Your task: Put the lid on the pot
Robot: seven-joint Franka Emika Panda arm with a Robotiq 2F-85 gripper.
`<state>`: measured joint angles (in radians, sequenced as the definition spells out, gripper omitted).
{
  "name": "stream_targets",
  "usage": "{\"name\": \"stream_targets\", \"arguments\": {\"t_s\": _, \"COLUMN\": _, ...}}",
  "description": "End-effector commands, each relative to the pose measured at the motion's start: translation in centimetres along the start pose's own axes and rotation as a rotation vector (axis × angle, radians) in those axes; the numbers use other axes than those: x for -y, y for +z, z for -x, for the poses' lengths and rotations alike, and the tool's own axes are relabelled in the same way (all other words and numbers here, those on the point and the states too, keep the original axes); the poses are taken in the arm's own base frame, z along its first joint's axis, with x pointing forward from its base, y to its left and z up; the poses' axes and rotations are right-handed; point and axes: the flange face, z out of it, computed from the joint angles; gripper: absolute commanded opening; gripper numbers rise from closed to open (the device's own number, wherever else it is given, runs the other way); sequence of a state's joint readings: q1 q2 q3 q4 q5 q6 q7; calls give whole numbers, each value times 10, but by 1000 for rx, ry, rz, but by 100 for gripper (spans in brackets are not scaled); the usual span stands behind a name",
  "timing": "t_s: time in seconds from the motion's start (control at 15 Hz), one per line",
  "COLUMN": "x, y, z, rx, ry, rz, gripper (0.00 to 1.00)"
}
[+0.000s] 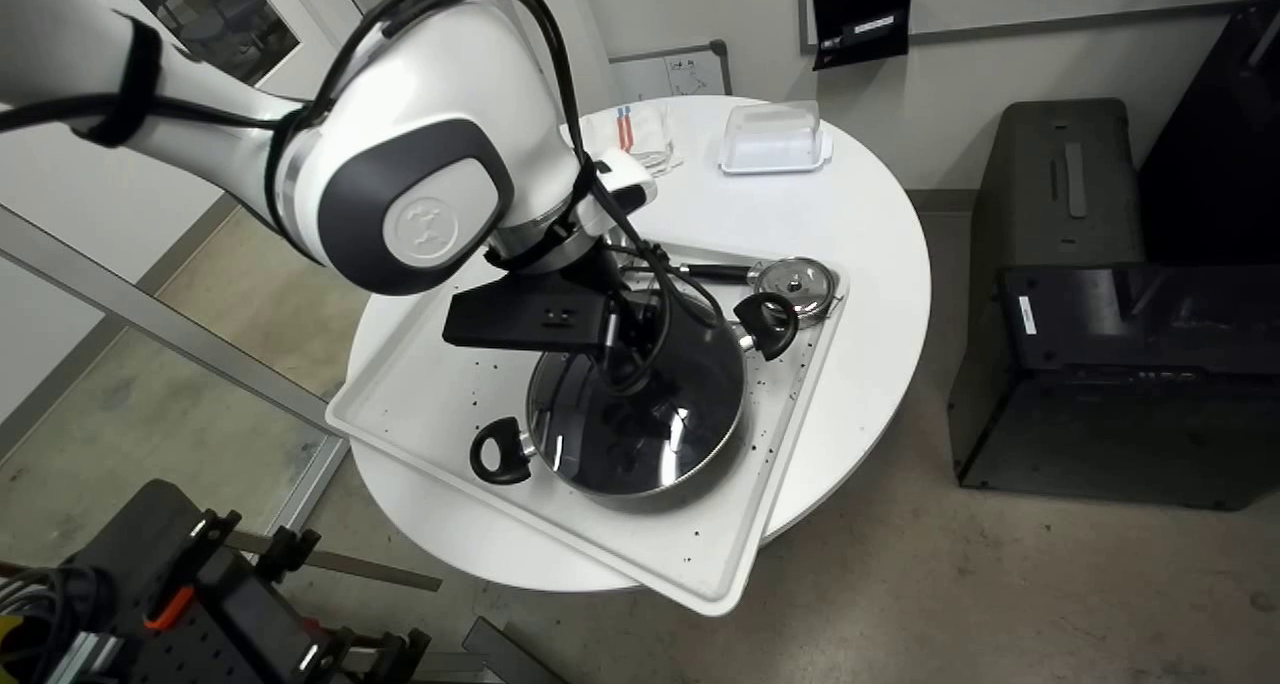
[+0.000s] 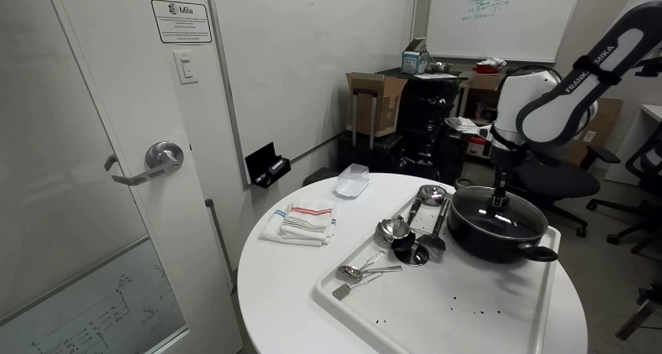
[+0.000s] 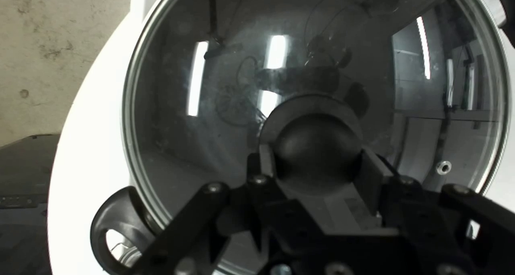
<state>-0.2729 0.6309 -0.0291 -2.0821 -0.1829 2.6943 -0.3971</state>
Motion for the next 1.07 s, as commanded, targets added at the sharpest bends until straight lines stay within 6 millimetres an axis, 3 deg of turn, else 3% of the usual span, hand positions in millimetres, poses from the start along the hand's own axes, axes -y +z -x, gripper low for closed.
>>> {"name": "stream_targets", "arguments": {"t_s": 0.0, "x": -4, "y": -5, "z": 0, "rx": -5, "ry": -17, "rz": -8, "gripper": 25}}
{"name": "stream_targets", "arguments": {"t_s": 0.07, "x": -4, "y": -5, "z": 0, "rx": -2, "ry": -18, "rz": -8, "gripper": 27}}
{"name": "stream_targets", "arguments": {"t_s": 0.13, "x": -4, "y": -5, "z": 1, "rx": 0, "ry": -17, "rz": -7, "gripper": 75}}
{"name": "stream_targets", "arguments": {"t_s": 0.2, "x": -4, "y": -5, "z": 1, "rx": 0, "ry": -17, "rz": -8, "gripper": 77}}
{"name": "stream_targets", "arguments": {"t_s": 0.4, "x": -4, "y": -7, "z": 1, "rx": -4, "ry": -14, "rz": -9, "gripper": 97}}
{"name": "stream_targets", "arguments": {"t_s": 1.0, "x": 6, "y": -14, "z": -4, "rx": -9, "ry": -18, "rz": -1, "gripper": 100}}
